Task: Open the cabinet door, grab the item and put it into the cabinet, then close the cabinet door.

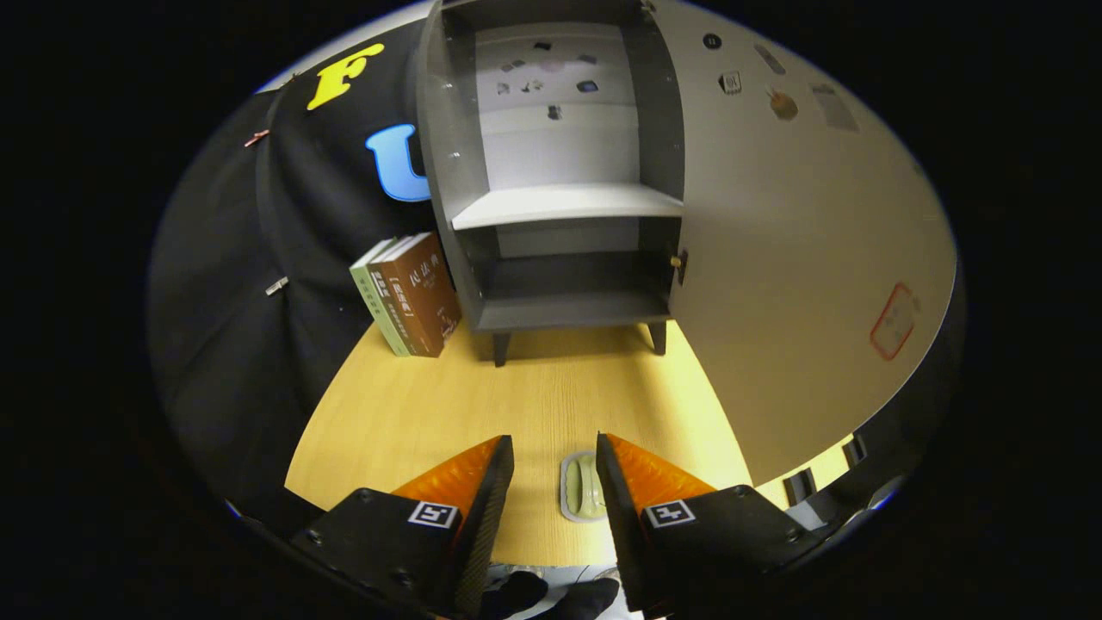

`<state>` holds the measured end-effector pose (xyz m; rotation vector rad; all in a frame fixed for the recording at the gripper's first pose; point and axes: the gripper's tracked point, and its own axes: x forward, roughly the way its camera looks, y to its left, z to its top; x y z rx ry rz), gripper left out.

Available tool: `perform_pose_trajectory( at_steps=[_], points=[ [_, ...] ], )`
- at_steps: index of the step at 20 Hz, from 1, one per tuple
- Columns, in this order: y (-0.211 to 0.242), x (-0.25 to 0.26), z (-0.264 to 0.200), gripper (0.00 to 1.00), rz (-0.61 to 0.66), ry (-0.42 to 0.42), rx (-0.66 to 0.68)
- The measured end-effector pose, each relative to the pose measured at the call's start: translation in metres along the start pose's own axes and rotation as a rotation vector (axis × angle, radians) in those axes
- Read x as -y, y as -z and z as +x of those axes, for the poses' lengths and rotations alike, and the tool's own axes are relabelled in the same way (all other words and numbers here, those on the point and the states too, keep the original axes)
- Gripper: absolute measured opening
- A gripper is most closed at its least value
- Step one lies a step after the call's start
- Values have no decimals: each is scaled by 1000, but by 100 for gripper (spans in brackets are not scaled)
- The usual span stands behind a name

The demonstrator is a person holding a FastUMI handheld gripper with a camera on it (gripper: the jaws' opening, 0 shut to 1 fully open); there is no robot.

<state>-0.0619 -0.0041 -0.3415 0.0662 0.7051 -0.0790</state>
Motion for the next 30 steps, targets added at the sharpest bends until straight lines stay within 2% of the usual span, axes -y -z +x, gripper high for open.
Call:
perform_pose_trajectory(
  at_steps=[5,9,10,12,14,19,27,29,30],
  points=[
    [42,13,39,61,44,37,-99],
    [69,16,67,61,37,29,-172],
    [76,18,74,62,24,30,-191],
    [91,22,82,72,2,28,-235],
    [104,22,90,73,-21,18,-268],
    [125,32,113,83,-10,35,-311],
    [147,49,143,80,25,54,-373],
    [148,51,149,79,27,59,-380],
    [149,52,151,74,27,64,-380]
  ],
)
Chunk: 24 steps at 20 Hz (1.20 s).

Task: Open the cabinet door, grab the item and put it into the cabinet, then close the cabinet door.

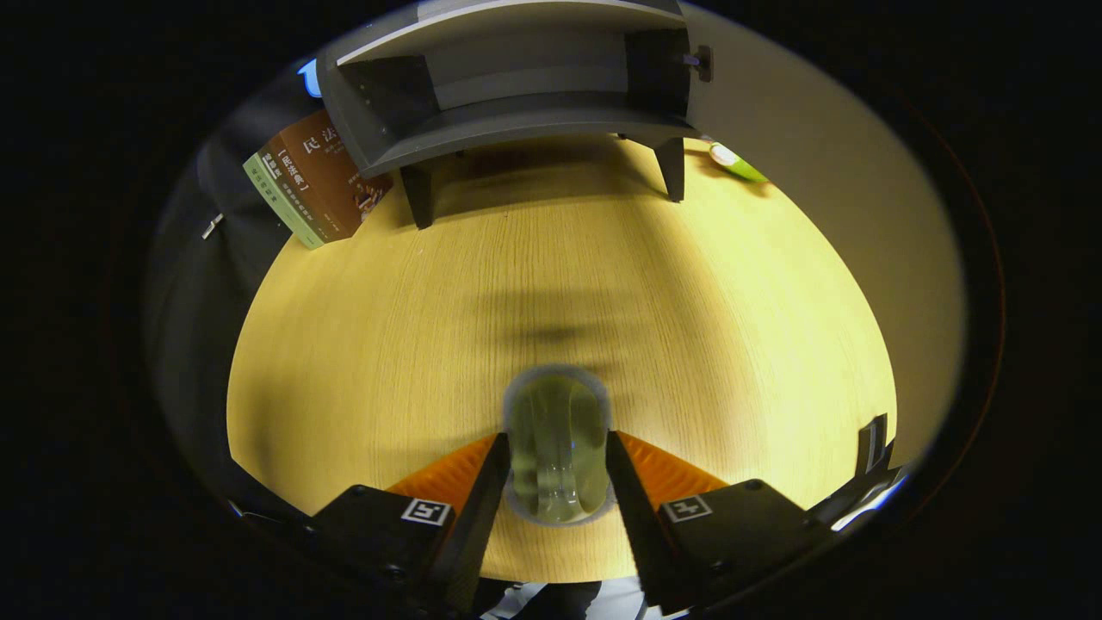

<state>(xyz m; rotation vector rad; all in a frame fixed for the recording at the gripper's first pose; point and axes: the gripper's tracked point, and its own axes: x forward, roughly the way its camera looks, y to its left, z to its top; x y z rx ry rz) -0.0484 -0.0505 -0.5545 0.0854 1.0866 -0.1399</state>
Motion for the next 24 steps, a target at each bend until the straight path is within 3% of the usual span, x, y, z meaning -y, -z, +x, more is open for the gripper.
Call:
perform_pose_trajectory(
  at_steps=[2,4,9,10,13,14,17,18,24],
  points=[
    [0,-1,3,58,-11,9,-4],
    [3,-2,5,53,-35,13,-18],
    [6,0,10,53,-76,34,-24],
    [6,0,8,31,-80,43,-28],
    [6,1,11,27,-78,62,-40],
    [5,2,6,19,-77,63,-48],
    [-1,6,2,18,-69,86,-43],
    [0,4,5,7,-61,78,-43],
    [-24,-2,-26,7,-44,64,-4]
  ],
)
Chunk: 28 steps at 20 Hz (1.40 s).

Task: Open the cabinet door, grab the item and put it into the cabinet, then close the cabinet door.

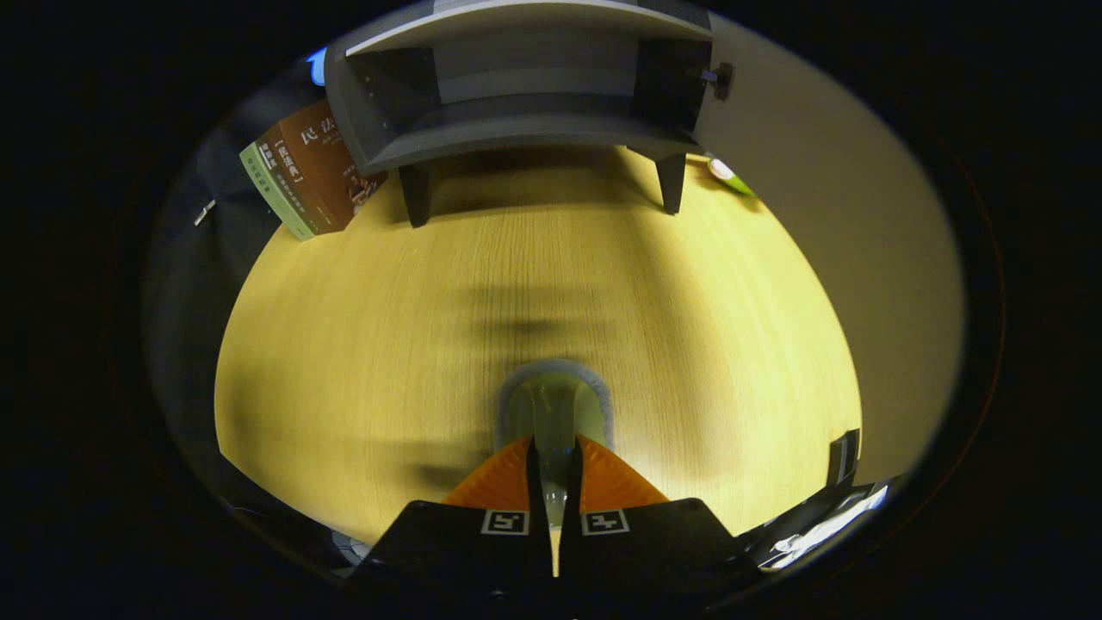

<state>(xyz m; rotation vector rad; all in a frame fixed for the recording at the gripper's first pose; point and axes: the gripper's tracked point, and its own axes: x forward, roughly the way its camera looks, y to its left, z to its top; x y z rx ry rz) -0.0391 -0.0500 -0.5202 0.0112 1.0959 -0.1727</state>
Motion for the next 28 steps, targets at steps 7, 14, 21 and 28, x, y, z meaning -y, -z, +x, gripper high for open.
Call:
perform_pose_trajectory(
  at_steps=[7,14,21,28],
  points=[
    [-66,5,-86,7,10,24,164],
    [-153,7,-168,7,6,57,374],
    [-278,-14,-214,7,-49,6,561],
    [-390,-27,-203,7,-105,-31,635]
  ],
)
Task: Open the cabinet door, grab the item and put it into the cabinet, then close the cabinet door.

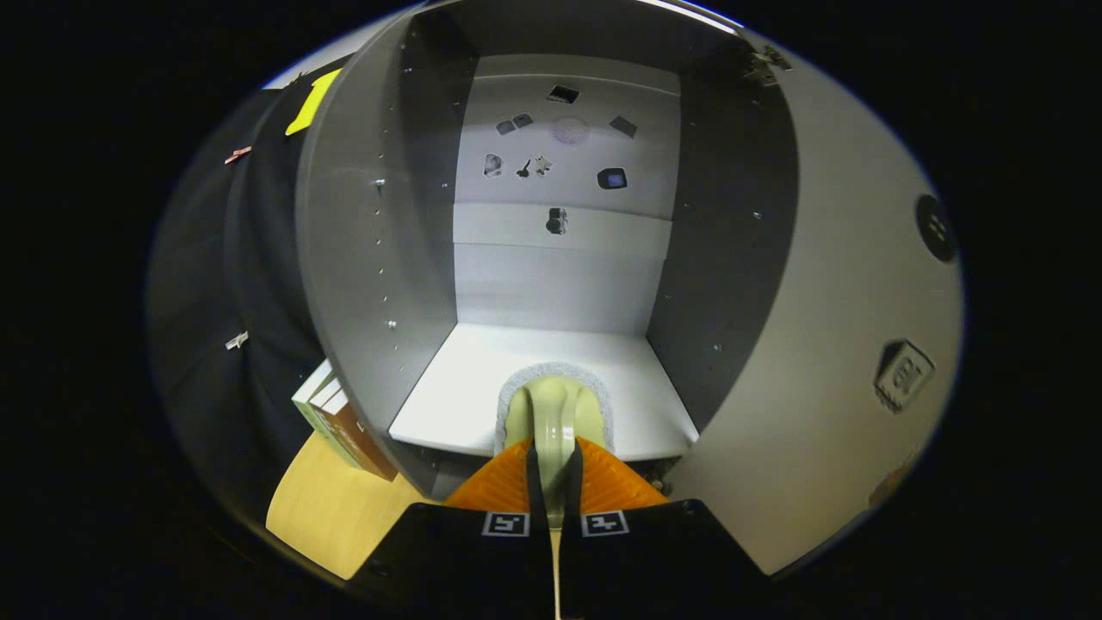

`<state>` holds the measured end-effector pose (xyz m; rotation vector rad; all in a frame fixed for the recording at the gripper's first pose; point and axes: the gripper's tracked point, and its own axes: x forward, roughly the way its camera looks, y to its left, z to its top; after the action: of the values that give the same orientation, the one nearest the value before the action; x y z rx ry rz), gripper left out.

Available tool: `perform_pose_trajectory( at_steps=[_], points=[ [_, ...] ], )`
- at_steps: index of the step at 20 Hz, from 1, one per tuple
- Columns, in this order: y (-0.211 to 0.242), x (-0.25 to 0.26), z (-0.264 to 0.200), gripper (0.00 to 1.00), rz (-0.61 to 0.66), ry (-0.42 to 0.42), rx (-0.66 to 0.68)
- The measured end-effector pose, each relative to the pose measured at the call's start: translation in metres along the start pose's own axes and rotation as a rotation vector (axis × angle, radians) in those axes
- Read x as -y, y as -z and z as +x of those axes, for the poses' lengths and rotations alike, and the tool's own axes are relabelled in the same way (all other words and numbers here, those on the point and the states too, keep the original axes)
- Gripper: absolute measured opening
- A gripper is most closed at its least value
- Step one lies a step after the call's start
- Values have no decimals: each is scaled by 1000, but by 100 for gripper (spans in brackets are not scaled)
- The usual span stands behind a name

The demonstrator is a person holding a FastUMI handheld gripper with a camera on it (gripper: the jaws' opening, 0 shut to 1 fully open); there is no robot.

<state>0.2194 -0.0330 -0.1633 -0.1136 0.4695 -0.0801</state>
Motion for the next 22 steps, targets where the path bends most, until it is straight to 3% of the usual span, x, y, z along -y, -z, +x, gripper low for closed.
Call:
perform_pose_trajectory(
  at_steps=[4,10,14,22],
  points=[
    [-18,-1,47,9,36,-19,-14],
    [-12,3,117,9,73,-2,-103],
    [-5,-4,139,9,71,-6,-128],
    [-10,3,161,21,107,25,-107]
  ],
)
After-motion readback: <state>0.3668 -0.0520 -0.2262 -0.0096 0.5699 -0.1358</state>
